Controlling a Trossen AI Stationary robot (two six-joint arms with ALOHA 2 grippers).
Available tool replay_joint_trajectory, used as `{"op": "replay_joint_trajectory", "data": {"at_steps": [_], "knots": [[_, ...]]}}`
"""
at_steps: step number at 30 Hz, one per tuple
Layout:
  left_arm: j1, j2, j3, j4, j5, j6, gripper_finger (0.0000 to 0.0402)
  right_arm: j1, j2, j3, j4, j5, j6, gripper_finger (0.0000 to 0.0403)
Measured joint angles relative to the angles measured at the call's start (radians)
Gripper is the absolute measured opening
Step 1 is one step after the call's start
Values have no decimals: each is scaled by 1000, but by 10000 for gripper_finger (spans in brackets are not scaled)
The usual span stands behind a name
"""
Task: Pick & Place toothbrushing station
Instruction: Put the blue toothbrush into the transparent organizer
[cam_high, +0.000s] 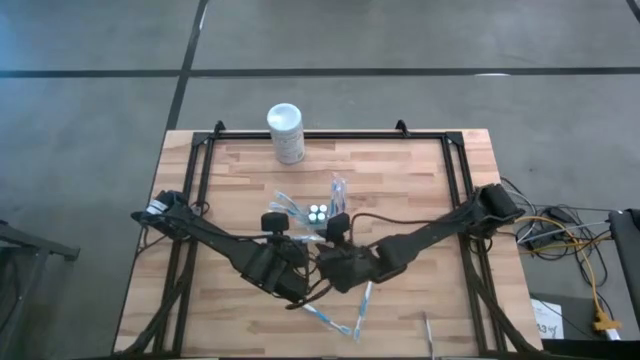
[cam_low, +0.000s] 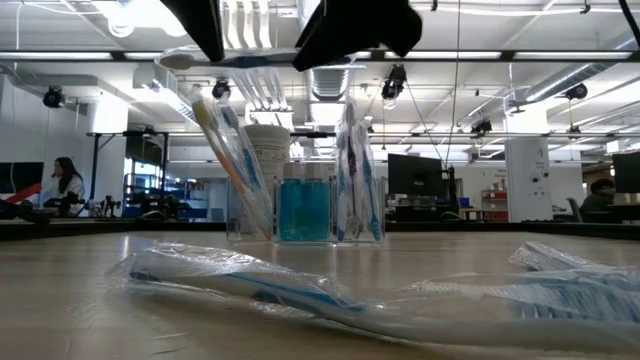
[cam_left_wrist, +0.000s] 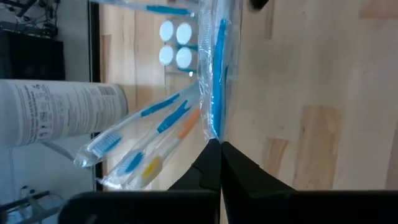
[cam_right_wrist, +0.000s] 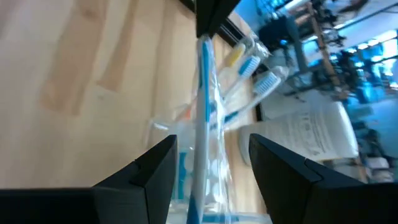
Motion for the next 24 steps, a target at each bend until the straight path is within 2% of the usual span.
{"op": "replay_joint_trajectory", "data": {"at_steps": [6,14,18,24], "knots": [[2,1,1,41,8,16,0,0,35,13,0,121,0,196],[11,1,-2,58,12,23,0,-2,28,9,-1,117,26,185],[11,1,1,59,14,25,0,-2,28,8,-5,57,27,154],[18,2,3,61,16,26,0,-3,31,8,-7,51,23,78]]}}
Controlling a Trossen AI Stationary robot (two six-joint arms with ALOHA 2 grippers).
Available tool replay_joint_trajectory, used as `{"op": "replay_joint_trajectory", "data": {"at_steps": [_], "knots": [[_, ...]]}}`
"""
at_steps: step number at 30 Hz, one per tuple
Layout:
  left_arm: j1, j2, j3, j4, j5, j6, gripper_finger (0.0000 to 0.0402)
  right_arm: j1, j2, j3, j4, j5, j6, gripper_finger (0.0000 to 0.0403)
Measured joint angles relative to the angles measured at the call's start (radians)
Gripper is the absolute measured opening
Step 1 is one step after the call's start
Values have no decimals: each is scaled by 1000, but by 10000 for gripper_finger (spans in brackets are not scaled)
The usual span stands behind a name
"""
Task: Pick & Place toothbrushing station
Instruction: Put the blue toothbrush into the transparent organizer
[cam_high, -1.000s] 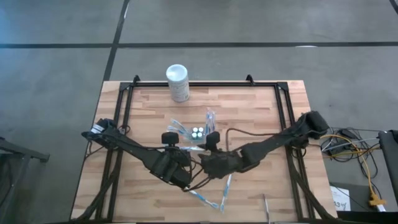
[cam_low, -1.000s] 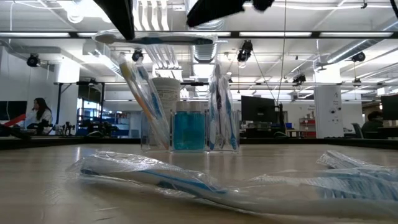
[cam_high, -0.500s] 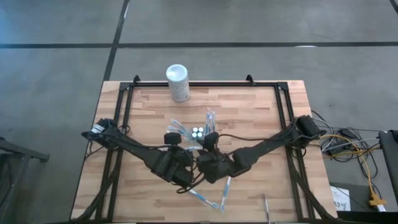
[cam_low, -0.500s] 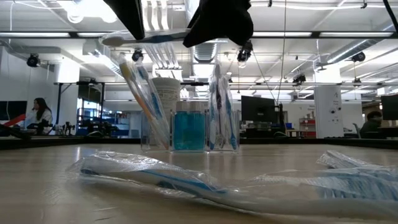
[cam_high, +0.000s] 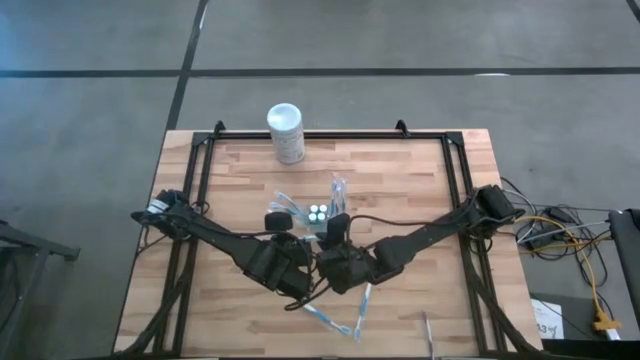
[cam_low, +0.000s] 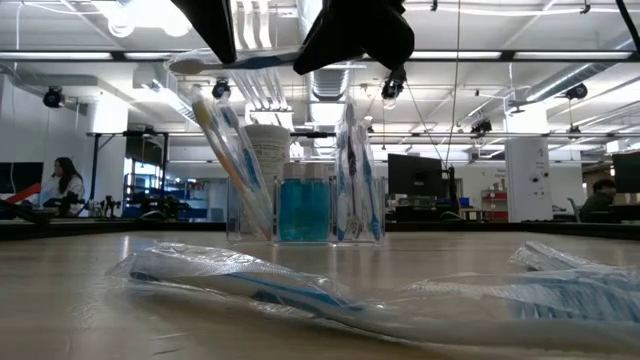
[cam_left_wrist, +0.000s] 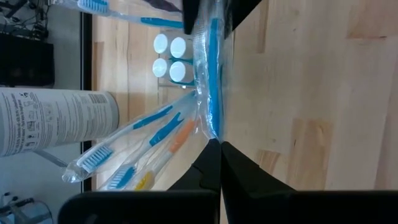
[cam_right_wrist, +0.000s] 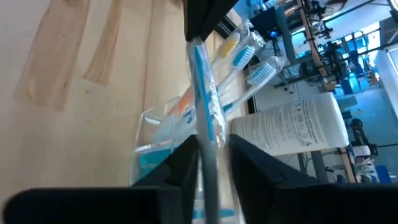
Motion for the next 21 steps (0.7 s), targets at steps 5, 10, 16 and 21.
{"op": "replay_joint_trajectory", "data": {"at_steps": [5,10,16,21], "knots": [[1,0,0,0,3,2,0,0,-1,0,-6,-10,-5,21],[2,0,0,4,3,5,1,0,-1,0,-24,-9,-1,21],[-7,-4,4,4,-1,12,35,0,-19,0,-80,-1,48,20],[-31,-15,46,0,5,55,87,1,-27,0,-85,2,66,20]]}}
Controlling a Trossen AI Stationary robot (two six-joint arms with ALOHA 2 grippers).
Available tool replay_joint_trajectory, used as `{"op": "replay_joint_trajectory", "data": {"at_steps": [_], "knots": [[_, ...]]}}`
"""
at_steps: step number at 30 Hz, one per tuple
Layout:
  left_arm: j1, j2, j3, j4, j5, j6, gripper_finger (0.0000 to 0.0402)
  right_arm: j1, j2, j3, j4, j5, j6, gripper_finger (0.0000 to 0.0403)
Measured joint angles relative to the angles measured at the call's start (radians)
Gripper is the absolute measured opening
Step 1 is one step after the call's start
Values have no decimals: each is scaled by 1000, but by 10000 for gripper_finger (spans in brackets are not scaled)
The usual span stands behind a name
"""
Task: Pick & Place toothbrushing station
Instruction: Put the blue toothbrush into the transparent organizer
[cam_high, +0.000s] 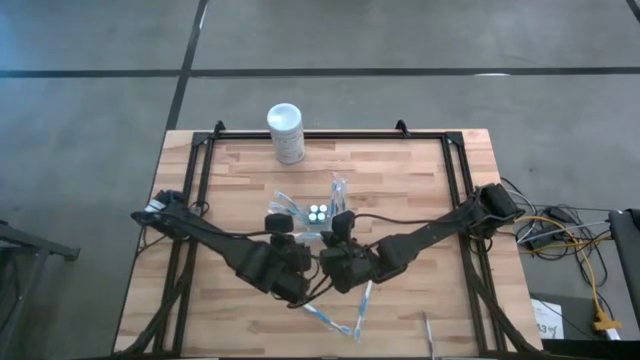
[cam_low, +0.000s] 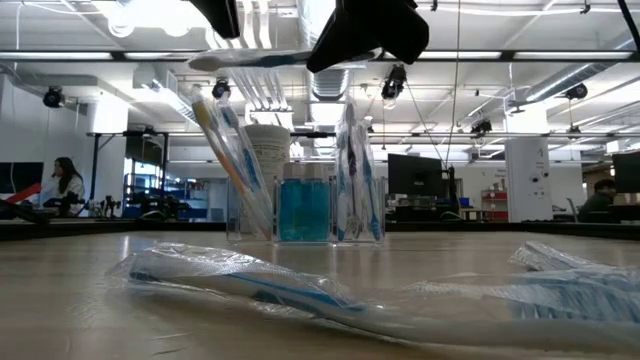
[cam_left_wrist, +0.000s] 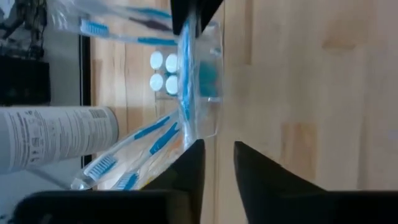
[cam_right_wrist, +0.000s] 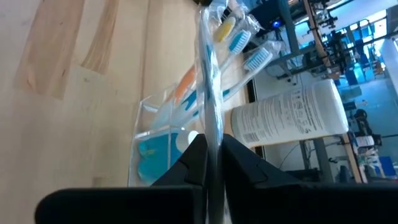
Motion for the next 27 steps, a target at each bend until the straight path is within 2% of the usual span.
{"op": "replay_joint_trajectory", "data": {"at_steps": [6,8,10,16,18,23,25,27], "knots": [[-64,-28,87,-21,-8,-7,137,1,-5,-2,-98,-5,83,19],[-108,-45,102,-26,-45,-16,144,2,-17,-12,-134,-13,121,19],[-163,-68,98,-27,-108,-24,148,3,-40,-37,-155,-16,156,19],[-359,-167,-13,-22,-394,-156,149,27,-170,-176,-134,-18,227,19],[-408,-197,-63,2,-452,-197,149,45,-233,-245,-81,-24,225,19],[-462,-289,-206,122,-471,-223,140,100,-421,-442,189,-127,166,19],[-462,-334,-289,243,-467,-130,129,116,-504,-532,319,-185,128,19],[-438,-393,-384,428,-438,26,115,120,-589,-617,434,-272,83,19]]}}
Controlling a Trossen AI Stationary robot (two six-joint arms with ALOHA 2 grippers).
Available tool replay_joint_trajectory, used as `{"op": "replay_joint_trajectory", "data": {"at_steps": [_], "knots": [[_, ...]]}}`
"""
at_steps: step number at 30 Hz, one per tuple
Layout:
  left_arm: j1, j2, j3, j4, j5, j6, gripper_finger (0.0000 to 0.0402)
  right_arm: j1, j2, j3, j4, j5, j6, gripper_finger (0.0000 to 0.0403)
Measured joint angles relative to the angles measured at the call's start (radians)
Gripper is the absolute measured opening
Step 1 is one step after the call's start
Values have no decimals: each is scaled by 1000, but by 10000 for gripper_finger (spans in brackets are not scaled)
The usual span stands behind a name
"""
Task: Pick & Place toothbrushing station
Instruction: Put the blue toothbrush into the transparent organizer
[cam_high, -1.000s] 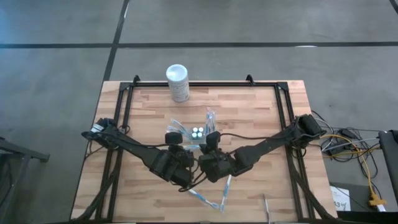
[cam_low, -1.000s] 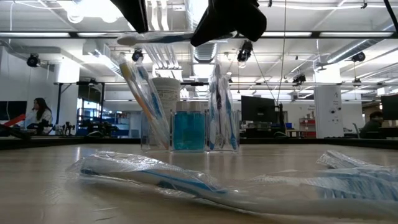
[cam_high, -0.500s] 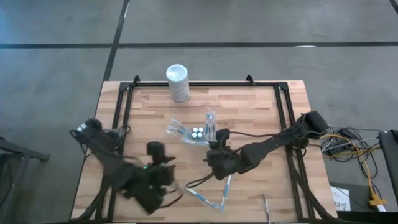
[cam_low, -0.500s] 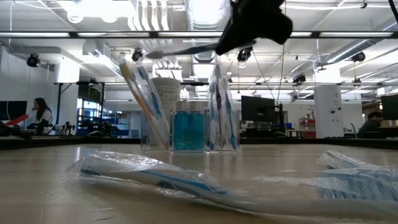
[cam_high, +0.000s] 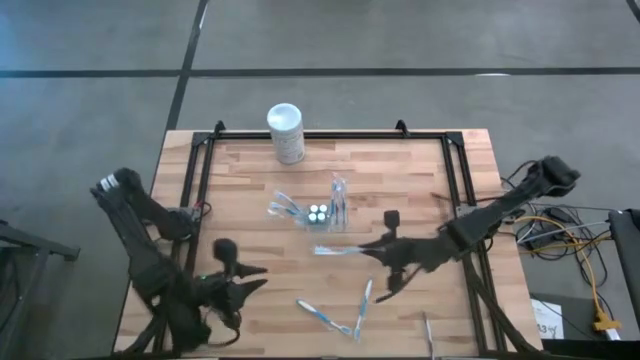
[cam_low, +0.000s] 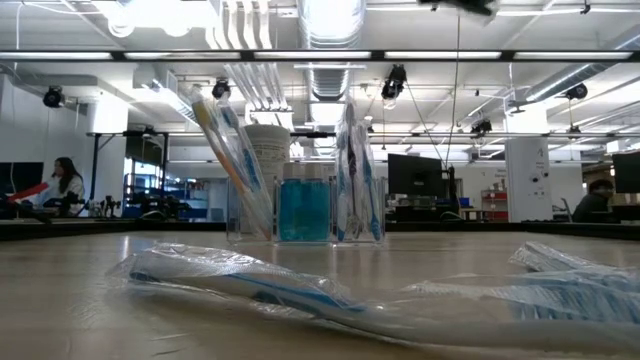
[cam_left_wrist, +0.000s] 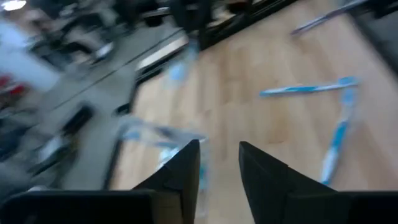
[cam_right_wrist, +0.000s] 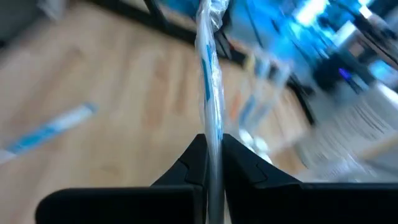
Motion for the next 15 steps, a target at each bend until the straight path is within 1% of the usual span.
{"op": "replay_joint_trajectory", "data": {"at_steps": [1,2,5,7,9,11,15], "knots": [[31,-38,-53,118,52,92,108,0,-38,-39,54,-33,-13,19],[68,-77,-103,242,130,177,100,0,-78,-80,113,-66,-18,19],[208,-184,-256,598,420,398,73,-14,-187,-184,241,-209,-11,20],[296,-250,-351,774,615,494,57,-18,-248,-252,334,-270,12,22],[369,-317,-443,909,767,543,43,-18,-297,-326,435,-307,19,24],[417,-378,-525,1000,830,559,30,-18,-337,-399,535,-363,10,25],[425,-477,-673,1070,795,562,7,-17,-388,-535,728,-381,26,26]]}}
